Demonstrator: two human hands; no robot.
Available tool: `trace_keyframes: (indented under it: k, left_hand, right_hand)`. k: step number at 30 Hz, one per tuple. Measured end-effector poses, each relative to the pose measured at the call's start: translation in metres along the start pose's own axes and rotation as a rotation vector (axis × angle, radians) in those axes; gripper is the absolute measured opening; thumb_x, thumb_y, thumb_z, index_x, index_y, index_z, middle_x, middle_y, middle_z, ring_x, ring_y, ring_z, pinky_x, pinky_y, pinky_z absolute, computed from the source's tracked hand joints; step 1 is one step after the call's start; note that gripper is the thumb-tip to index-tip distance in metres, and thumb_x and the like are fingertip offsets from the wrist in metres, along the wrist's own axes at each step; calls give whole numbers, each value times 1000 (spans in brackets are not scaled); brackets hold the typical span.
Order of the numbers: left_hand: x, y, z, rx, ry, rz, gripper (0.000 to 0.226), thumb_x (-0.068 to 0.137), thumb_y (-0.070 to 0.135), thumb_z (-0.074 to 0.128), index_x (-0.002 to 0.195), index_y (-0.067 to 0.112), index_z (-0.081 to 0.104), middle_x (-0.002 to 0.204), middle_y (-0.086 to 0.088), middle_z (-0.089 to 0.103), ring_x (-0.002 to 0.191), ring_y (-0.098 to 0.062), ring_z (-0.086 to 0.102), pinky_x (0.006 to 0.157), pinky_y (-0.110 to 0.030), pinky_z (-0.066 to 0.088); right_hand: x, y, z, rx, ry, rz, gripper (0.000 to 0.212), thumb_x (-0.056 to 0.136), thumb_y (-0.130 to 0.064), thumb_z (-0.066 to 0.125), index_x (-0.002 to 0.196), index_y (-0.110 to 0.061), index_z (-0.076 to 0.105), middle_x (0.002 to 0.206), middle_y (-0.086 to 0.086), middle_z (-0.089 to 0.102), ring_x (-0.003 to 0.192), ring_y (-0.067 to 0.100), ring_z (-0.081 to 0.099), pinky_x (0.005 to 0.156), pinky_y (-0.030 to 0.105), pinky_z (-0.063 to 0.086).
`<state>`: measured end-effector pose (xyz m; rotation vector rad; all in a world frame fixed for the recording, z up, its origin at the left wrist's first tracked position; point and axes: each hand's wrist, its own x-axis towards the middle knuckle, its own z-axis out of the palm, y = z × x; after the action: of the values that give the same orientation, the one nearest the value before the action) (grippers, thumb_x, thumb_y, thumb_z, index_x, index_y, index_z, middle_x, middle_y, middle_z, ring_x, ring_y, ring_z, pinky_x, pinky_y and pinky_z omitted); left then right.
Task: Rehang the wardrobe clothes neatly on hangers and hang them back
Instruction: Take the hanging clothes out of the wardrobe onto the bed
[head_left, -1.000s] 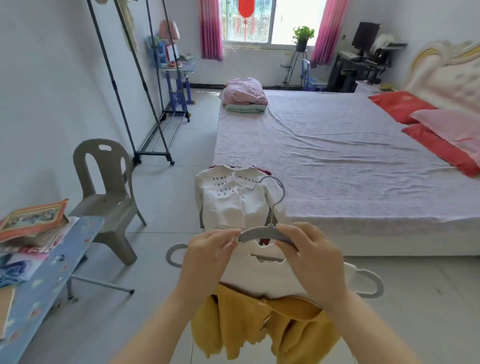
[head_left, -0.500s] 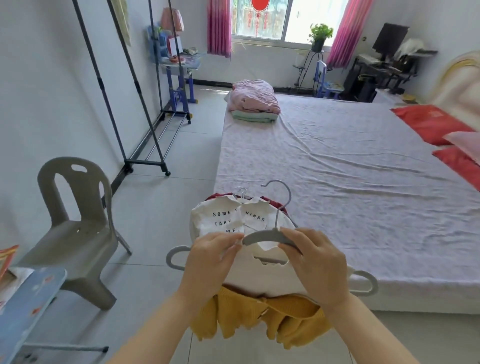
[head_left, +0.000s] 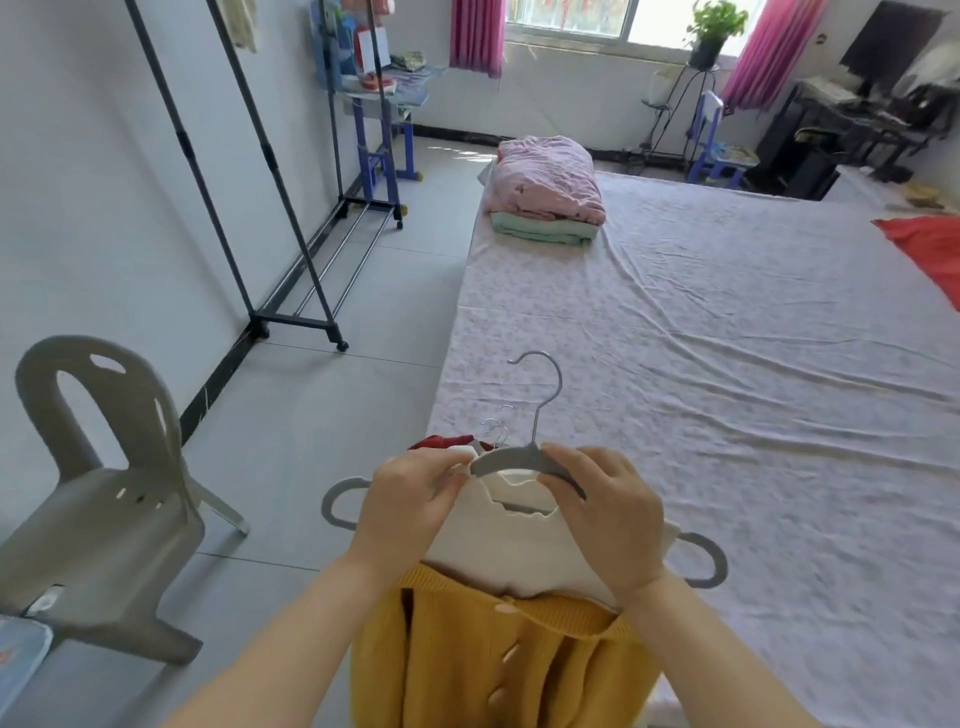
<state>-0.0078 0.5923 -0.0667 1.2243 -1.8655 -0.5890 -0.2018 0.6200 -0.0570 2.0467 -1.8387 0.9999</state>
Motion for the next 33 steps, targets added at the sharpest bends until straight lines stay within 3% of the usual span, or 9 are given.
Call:
trace_keyframes:
  k: [3, 5, 7, 9, 11, 18, 25, 30, 33]
  left_hand:
    - [37, -25, 25, 26, -16, -102, 19, 81, 5, 68, 97, 15, 72, 93, 4, 72, 85, 1, 61, 78, -18, 47]
    - [61, -41, 42, 56, -36, -173, 20, 83, 8, 66, 100, 15, 72, 94, 4, 72, 88, -8, 64, 80, -18, 46]
    - [83, -58, 58, 145, -81, -253, 23, 85, 12, 63, 106, 19, 69, 100, 5, 70, 95, -13, 61, 82, -20, 43]
    - [97, -78, 71, 256, -151, -365, 31, 86, 16, 61, 115, 24, 63, 111, 6, 65, 106, -14, 54, 86, -24, 38]
    - [102, -95, 80, 279, -227, -490, 38, 86, 18, 58, 124, 23, 56, 122, 4, 59, 114, -16, 48, 94, -27, 36]
    - [95, -124, 97, 329, -363, -647, 40, 85, 18, 57, 125, 22, 55, 121, 4, 56, 116, -15, 47, 97, -27, 35]
    - [105, -118, 106, 423, -546, -549, 43, 88, 23, 53, 131, 24, 49, 132, 5, 50, 125, -15, 39, 103, -30, 33]
    - [113, -100, 107, 499, -723, -368, 43, 92, 29, 49, 134, 27, 43, 137, 7, 46, 128, -13, 38, 104, -27, 31]
    - [116, -90, 105, 559, -852, -258, 42, 93, 34, 47, 135, 31, 40, 140, 9, 42, 125, -13, 42, 98, -29, 39]
  right_hand:
    - [29, 31, 38, 70, -75, 4, 21, 70, -29, 73, 90, -22, 74, 75, -5, 69, 63, 17, 66, 42, 24, 49]
    - [45, 53, 67, 109, -155, 33, 25, 69, -25, 80, 92, -23, 73, 77, -5, 69, 67, 19, 66, 44, 24, 49]
    - [62, 71, 98, 108, -307, 120, 30, 74, -24, 78, 102, -25, 70, 90, -3, 68, 84, 22, 64, 53, 26, 48]
    - [76, 89, 133, 56, -524, 206, 33, 88, -30, 61, 121, -29, 58, 117, -3, 58, 113, 21, 48, 72, 28, 46]
    - [88, 101, 160, 67, -690, 275, 38, 93, -32, 52, 130, -30, 48, 130, -3, 47, 124, 18, 34, 86, 27, 41]
    - [59, 126, 191, 59, -1007, 263, 43, 92, -31, 51, 134, -25, 44, 136, -2, 43, 126, 21, 36, 97, 32, 36]
    - [21, 135, 169, 80, -1034, 412, 40, 91, -25, 49, 131, -22, 48, 133, -2, 44, 126, 18, 36, 99, 28, 37]
    - [11, 130, 135, 54, -960, 533, 40, 91, -22, 48, 130, -25, 49, 133, -2, 45, 125, 20, 37, 99, 30, 39]
    - [-4, 126, 106, 22, -908, 657, 32, 90, -23, 48, 121, -22, 56, 126, -1, 50, 119, 19, 43, 91, 30, 43]
